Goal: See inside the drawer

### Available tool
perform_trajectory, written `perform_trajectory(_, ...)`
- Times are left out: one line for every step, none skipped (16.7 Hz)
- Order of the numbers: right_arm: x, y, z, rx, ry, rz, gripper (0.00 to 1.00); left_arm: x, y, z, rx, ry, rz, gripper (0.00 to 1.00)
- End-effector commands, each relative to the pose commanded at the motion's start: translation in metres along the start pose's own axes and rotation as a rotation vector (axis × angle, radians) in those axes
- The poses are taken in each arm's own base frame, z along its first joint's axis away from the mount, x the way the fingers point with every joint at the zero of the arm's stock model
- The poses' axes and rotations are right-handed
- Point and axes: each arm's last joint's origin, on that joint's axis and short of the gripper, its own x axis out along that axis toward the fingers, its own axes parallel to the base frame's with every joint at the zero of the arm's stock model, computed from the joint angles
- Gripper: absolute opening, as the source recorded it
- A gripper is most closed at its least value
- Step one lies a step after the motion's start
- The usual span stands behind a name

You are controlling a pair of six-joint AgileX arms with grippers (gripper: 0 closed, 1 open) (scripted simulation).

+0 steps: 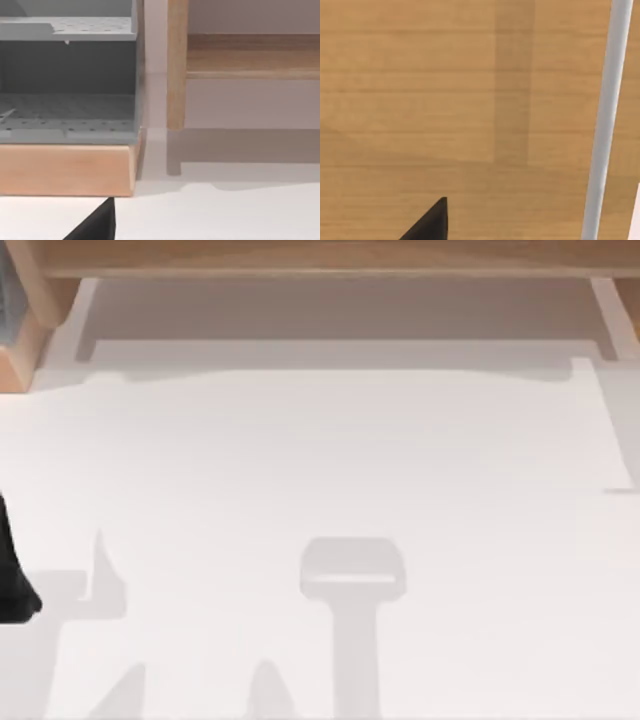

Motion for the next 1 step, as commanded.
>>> perform_trajectory(0.0000, 0.0000, 0.0000, 0.000, 0.000, 0.000, 1.00, 0.0000, 0.0000, 0.0000, 0.000, 0.000, 0.000, 1.00)
